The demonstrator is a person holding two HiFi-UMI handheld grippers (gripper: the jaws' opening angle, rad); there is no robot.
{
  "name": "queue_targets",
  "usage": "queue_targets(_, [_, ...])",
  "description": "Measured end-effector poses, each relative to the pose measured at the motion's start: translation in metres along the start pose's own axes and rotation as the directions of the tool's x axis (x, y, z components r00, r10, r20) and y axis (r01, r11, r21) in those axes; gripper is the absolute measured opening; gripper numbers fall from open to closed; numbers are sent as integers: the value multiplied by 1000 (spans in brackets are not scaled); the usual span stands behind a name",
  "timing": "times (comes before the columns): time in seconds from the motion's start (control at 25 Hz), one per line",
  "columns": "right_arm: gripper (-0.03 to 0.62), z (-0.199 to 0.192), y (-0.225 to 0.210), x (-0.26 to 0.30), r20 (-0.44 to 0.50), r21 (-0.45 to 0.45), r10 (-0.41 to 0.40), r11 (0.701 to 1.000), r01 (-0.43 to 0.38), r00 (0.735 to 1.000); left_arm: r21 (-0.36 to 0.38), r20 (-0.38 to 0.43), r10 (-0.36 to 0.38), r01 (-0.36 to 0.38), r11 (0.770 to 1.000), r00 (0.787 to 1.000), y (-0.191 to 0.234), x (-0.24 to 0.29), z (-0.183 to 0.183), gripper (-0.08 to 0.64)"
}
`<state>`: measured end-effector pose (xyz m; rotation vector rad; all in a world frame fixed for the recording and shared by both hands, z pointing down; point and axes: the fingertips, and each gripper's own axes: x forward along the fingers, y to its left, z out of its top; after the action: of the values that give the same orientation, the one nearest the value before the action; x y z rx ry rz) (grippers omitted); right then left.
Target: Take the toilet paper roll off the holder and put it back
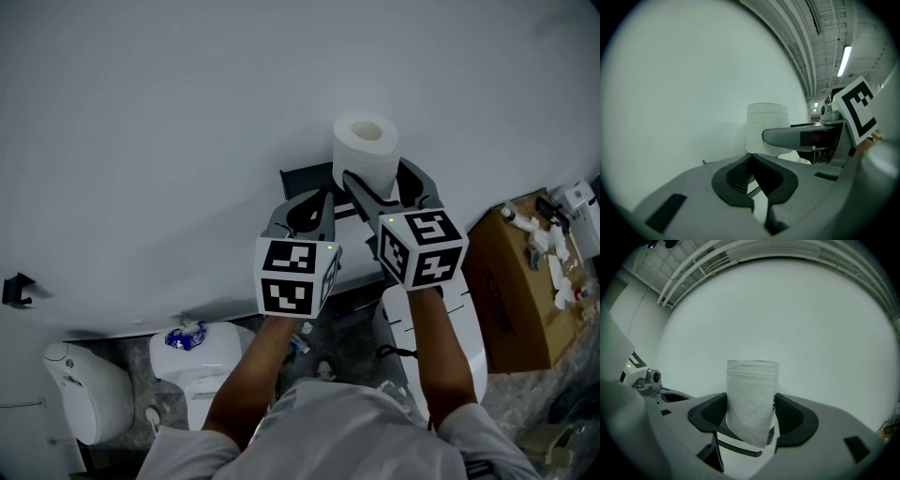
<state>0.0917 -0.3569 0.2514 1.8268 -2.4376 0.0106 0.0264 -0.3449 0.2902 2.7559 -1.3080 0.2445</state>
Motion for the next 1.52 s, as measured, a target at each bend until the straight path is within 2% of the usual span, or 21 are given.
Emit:
queue_targets(0.4, [324,-2,-6,-44,19,1,0,1000,0,1000,-6,16,8,-8,1000,1000,-31,-13,0,5])
queue_targets(0.84, [324,-26,-6,-89,-2,-8,10,1000,-10,1000,-25,22,31,-31,999,999,-66,-32,-13,5])
queue_targets(1.52, [324,-41,3,-110,-12,10,35,999,-35,999,-18,2,59,-59,998,998,-78,-50,-26,5])
